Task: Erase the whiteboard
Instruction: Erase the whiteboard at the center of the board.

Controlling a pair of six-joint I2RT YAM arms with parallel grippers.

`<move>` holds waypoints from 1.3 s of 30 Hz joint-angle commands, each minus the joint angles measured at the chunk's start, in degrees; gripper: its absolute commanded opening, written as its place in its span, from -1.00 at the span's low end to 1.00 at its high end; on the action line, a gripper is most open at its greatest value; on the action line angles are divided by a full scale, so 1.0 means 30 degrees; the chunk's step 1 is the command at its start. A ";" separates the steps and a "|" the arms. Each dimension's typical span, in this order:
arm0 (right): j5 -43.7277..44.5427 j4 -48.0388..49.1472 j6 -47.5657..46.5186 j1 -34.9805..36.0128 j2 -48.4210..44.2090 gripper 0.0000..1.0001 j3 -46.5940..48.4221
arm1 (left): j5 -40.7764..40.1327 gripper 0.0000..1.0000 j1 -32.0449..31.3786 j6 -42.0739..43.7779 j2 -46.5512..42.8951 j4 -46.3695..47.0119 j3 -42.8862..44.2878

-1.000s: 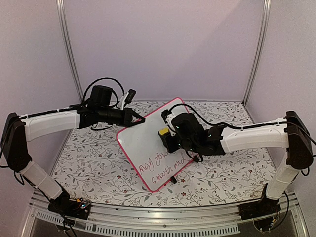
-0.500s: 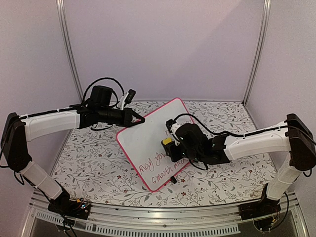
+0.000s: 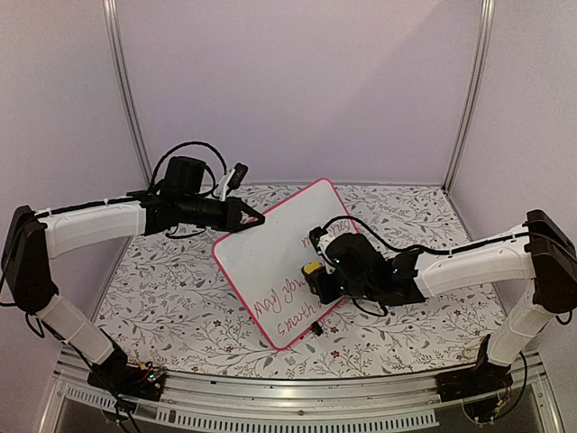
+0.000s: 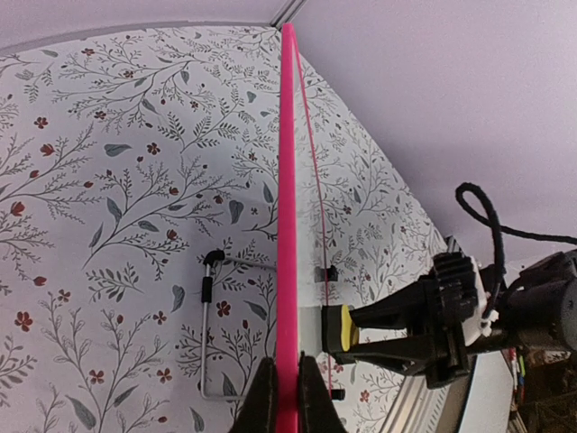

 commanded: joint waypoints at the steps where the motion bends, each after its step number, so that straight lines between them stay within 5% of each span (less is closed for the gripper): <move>1: -0.0577 -0.1473 0.0213 -0.0026 0.0235 -0.52 -0.0436 | -0.0381 -1.00 -0.0479 0.1547 0.0677 -0.0598 -0.0225; 23: 0.0155 0.0322 -0.1432 0.0648 0.1024 -0.50 0.1499 | -0.0330 -1.00 -0.0466 0.1548 0.0760 -0.0605 -0.0223; 39: 0.0858 0.0415 -0.1963 -0.1099 0.0883 -0.49 0.3075 | -0.0304 -1.00 -0.0469 0.1561 0.0692 -0.0616 -0.0196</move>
